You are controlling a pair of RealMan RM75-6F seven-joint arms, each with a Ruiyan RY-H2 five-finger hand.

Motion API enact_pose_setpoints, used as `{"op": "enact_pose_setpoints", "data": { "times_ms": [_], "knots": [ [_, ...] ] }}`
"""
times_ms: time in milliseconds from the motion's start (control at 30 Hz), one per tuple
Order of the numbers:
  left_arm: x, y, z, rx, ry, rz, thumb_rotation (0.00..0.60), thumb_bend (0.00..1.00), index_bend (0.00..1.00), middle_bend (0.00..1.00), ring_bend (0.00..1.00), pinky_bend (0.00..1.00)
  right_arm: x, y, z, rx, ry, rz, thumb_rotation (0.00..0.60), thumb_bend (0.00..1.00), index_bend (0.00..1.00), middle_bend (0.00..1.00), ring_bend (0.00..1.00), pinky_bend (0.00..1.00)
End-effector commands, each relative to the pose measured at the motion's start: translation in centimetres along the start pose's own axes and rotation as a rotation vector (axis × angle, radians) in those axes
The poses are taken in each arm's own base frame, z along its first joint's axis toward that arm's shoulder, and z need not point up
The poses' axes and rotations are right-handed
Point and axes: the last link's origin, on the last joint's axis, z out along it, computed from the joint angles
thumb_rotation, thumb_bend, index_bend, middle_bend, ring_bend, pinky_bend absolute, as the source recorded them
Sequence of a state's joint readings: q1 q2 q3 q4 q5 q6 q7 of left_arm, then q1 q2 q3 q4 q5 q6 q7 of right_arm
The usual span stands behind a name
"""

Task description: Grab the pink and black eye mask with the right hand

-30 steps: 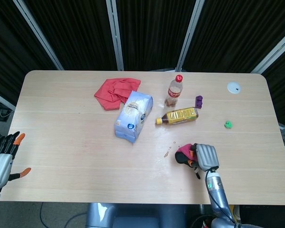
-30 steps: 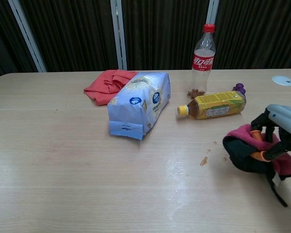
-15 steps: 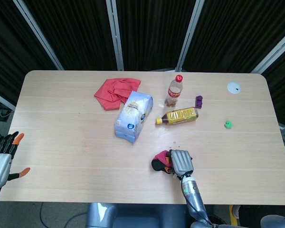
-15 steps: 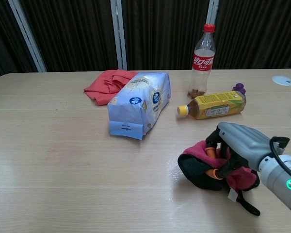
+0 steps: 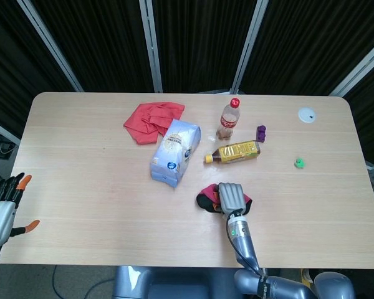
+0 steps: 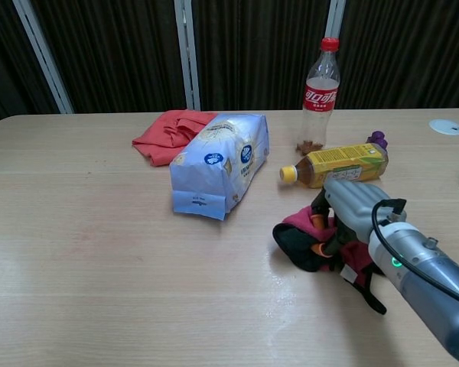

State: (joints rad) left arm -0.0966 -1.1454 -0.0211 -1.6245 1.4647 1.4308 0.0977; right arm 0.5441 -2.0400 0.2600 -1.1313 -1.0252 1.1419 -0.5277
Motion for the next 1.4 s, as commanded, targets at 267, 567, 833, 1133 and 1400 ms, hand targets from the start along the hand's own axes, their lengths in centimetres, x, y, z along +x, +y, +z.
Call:
{"op": "enact_pose_setpoints", "data": {
  "times_ms": [267, 567, 833, 1133, 1400],
  "knots": [
    [0.0, 0.1, -0.1, -0.004, -0.003, -0.007, 0.6, 0.0, 0.0, 0.0, 0.0, 0.0, 1.9, 6.4, 1.7, -0.143, 0.044, -0.096, 0.6, 0.31, 0.76, 0.67, 0.57, 0.72],
    [-0.1, 0.3, 0.1, -0.005, -0.005, -0.006, 0.6, 0.0, 0.0, 0.0, 0.0, 0.0, 2.8, 11.1, 0.7, -0.204, 0.024, -0.155, 0.6, 0.31, 0.76, 0.67, 0.57, 0.72],
    [-0.2, 0.2, 0.2, 0.006, -0.006, -0.003, 0.6, 0.0, 0.0, 0.0, 0.0, 0.0, 1.0, 4.8, -0.1, -0.07, -0.006, -0.044, 0.6, 0.31, 0.76, 0.67, 0.57, 0.72],
    [-0.1, 0.1, 0.2, 0.006, -0.007, -0.015, 0.6, 0.0, 0.0, 0.0, 0.0, 0.0, -0.8, -1.5, -1.1, 0.027, -0.042, 0.022, 0.6, 0.31, 0.76, 0.67, 0.57, 0.72],
    [0.0, 0.0, 0.1, 0.006, -0.009, -0.025, 0.6, 0.0, 0.0, 0.0, 0.0, 0.0, -0.2, 0.1, -0.3, -0.017, -0.019, -0.043, 0.6, 0.31, 0.76, 0.67, 0.57, 0.72]
  ]
}}
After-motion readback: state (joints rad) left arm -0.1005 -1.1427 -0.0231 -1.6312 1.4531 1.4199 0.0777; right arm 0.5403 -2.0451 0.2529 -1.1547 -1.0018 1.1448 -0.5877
